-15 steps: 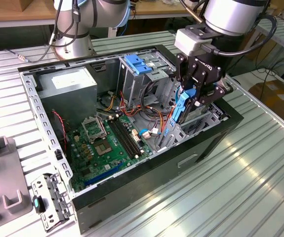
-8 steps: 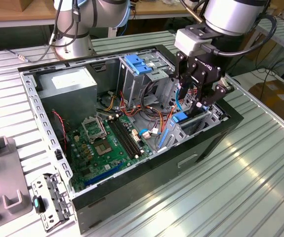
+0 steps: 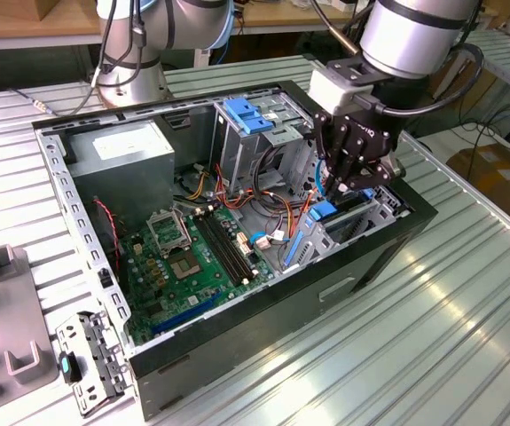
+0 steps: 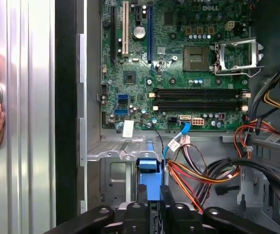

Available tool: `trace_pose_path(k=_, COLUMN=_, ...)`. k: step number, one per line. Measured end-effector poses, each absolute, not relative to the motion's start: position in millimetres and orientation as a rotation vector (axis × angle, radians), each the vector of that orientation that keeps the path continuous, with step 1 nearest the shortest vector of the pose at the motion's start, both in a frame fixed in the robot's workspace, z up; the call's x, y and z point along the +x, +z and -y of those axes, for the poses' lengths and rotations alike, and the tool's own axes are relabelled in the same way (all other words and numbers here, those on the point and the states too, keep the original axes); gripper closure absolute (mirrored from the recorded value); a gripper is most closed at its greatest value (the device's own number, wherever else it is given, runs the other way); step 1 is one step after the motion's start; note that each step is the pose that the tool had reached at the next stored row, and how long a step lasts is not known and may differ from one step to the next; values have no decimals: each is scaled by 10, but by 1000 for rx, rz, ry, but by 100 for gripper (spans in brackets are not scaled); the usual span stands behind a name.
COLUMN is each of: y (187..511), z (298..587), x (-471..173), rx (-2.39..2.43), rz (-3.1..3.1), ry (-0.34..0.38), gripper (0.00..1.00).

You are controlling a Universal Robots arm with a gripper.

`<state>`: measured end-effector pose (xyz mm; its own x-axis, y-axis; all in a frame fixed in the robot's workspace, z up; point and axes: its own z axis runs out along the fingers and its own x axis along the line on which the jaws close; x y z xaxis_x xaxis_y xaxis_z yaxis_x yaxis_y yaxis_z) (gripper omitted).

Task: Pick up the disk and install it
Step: 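Insert the disk into the insertion slot, then insert the first disk wire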

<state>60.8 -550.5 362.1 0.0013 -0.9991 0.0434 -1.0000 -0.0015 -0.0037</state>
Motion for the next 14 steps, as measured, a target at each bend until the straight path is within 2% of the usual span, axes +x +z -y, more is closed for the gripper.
trace_pose_path(k=1, y=3612, z=5509, x=607, rx=2203, rz=2200, ry=53, gripper=82)
trace_pose_path(k=2, y=3608, z=5512, x=607, rx=2203, rz=2200, ry=53, gripper=82)
trace_pose_path(k=3, y=3607, z=5514, x=607, rx=2203, rz=2200, ry=53, gripper=88)
trace_pose_path(k=4, y=3607, z=5514, x=607, rx=2203, rz=2200, ry=53, gripper=89)
trace_pose_path(k=14, y=3607, z=5518, x=607, rx=2204, rz=2200, ry=54, gripper=89)
